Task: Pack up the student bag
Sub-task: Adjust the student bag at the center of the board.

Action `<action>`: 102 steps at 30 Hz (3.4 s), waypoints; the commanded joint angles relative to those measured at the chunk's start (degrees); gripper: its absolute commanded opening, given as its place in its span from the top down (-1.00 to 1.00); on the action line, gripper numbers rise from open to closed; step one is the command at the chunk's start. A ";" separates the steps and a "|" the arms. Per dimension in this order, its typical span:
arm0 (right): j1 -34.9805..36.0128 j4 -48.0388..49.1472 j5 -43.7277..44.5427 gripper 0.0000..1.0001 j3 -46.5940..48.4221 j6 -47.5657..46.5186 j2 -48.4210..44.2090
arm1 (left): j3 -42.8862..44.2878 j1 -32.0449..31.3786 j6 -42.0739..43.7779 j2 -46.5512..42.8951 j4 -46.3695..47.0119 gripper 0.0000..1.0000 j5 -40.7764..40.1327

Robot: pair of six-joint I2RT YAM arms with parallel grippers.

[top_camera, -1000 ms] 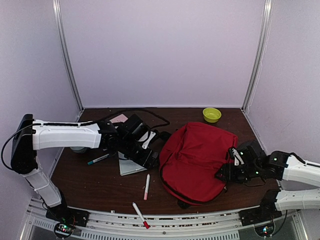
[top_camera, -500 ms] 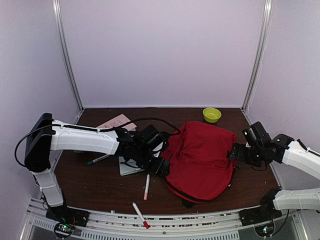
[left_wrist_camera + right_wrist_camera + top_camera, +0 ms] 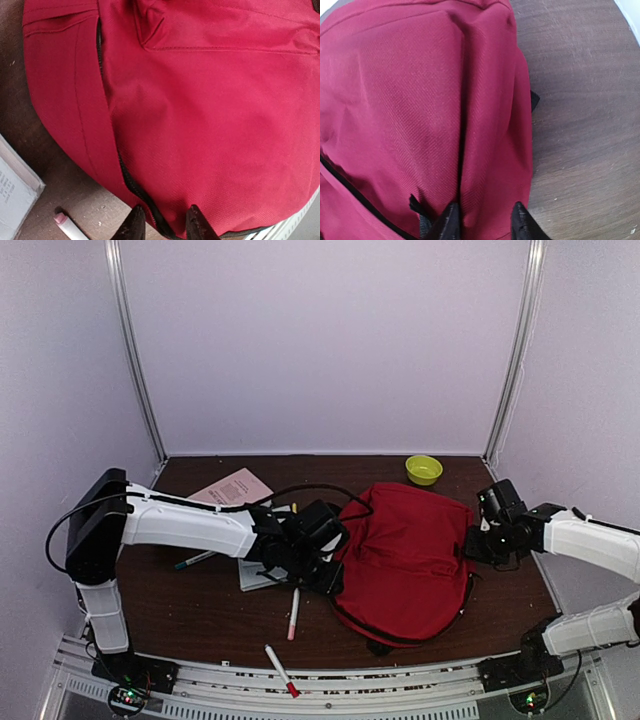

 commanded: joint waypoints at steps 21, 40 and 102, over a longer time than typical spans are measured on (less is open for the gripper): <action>-1.39 -2.43 -9.72 -0.31 -15.05 10.81 -28.79 | 14.52 1.41 12.03 3.27 -12.08 -0.18 -5.55; -1.44 1.33 -5.46 0.46 -12.06 7.04 -14.23 | 12.12 1.69 8.07 8.23 -1.75 1.00 6.88; 24.39 16.12 2.36 1.00 -12.93 36.94 -14.18 | -0.14 -6.30 15.77 -16.68 4.78 -0.96 -29.50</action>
